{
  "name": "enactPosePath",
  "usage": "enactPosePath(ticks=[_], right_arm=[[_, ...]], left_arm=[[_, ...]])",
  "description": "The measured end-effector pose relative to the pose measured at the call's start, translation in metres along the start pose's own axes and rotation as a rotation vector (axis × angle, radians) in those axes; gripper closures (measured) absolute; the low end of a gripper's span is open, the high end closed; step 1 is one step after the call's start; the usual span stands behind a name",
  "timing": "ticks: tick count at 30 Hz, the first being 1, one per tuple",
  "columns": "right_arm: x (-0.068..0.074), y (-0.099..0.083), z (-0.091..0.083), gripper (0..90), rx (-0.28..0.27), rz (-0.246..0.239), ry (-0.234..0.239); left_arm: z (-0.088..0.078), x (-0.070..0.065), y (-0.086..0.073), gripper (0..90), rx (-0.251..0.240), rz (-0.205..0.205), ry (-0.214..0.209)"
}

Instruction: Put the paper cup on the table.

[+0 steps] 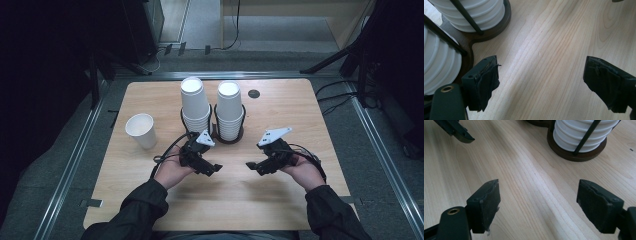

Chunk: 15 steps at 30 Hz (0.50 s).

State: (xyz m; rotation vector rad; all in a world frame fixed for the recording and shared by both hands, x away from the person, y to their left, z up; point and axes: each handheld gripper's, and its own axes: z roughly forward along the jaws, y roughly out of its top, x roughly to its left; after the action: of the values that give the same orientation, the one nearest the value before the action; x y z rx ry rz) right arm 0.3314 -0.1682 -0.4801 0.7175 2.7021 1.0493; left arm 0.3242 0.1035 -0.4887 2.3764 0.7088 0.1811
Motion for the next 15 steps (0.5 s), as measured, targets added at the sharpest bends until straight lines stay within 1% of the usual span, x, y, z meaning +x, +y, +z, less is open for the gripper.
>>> enactPosePath(ticks=[5, 7, 10, 15], right_arm=[[0.0002, 0.0004, 0.0004, 19.2, 0.003, -0.002, 0.001], [0.0003, 0.0004, 0.0009, 19.2, 0.01, -0.017, 0.001], [0.0006, 0.0001, 0.0011, 19.3, 0.012, -0.027, 0.0], [0.0004, 0.0001, 0.0007, 19.2, 0.01, -0.025, 0.0]], left_arm=[[-0.0012, 0.0004, -0.0008, 13.4, -0.005, -0.004, 0.0], [-0.0007, -0.0001, -0.0008, 13.4, -0.002, 0.0, 0.0], [-0.0005, -0.0002, -0.0008, 13.4, -0.002, 0.001, -0.002], [-0.0008, 0.0001, -0.0017, 13.4, 0.0, 0.002, -0.002]])
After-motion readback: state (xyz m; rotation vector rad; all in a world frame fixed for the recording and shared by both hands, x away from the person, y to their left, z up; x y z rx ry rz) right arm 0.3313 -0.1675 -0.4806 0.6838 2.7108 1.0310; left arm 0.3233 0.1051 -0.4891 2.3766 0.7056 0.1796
